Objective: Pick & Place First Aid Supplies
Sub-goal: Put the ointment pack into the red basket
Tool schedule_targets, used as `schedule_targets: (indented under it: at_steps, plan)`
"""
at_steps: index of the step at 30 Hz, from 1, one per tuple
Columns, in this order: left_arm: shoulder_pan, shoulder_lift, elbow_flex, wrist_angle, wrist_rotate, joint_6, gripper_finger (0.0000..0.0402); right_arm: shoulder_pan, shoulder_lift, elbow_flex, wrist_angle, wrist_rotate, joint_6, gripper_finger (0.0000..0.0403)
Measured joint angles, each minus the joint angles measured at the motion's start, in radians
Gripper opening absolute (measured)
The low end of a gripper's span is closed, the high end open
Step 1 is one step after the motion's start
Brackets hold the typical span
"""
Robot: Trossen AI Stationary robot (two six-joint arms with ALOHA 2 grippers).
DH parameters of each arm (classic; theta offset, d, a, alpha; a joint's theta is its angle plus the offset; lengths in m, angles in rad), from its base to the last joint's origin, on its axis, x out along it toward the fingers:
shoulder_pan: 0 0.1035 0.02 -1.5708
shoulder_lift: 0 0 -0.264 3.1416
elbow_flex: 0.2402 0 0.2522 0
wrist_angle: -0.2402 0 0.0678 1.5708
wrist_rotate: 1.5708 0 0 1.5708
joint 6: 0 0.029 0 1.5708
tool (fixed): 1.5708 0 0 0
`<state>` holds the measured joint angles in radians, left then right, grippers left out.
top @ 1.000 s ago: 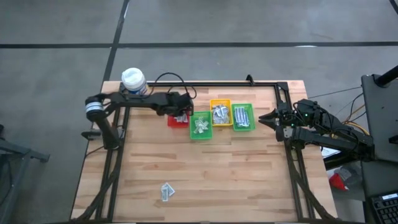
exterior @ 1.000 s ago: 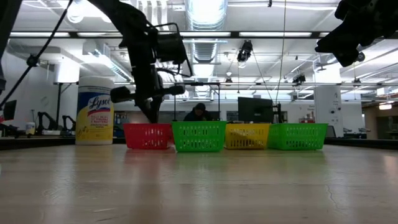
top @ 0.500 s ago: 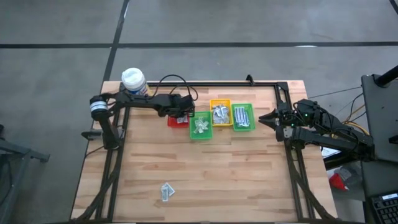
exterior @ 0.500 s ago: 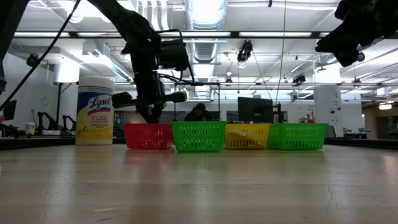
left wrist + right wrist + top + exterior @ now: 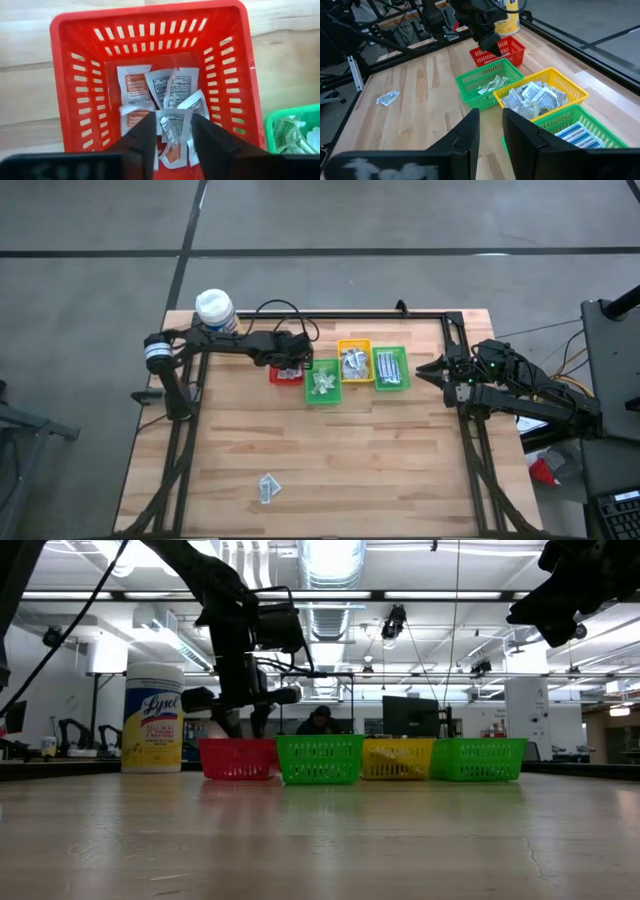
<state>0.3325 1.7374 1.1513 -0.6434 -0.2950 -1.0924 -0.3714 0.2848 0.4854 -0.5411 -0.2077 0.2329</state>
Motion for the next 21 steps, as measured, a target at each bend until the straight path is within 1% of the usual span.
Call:
schedule_targets:
  at_steps: [3, 6, 11, 14, 17, 21]
  plan:
    - [0.000, -0.016, -0.001, -0.001, 0.045, 0.021, 0.0146, 0.000, 0.000, 0.000, 0.000, 0.000, 0.000, 0.0075]
    - [0.000, -0.050, -0.001, -0.002, 0.109, 0.048, 0.0161, 0.000, 0.000, 0.000, 0.000, 0.000, 0.000, 0.0070]
    - [-0.018, -0.129, -0.001, -0.009, 0.267, 0.051, 0.0163, 0.000, 0.000, 0.000, 0.000, 0.000, 0.000, 0.0069]
    - [-0.047, -0.176, -0.002, -0.009, 0.352, 0.028, 0.0163, 0.000, 0.000, 0.000, 0.000, 0.000, 0.000, 0.0074]
    - [-0.096, -0.221, -0.002, -0.008, 0.399, -0.017, 0.0163, 0.000, 0.000, 0.000, 0.000, 0.000, 0.000, 0.0079]
    - [-0.183, -0.271, -0.002, -0.008, 0.421, -0.086, 0.0163, 0.000, 0.000, 0.000, 0.000, 0.000, 0.000, 0.0084]
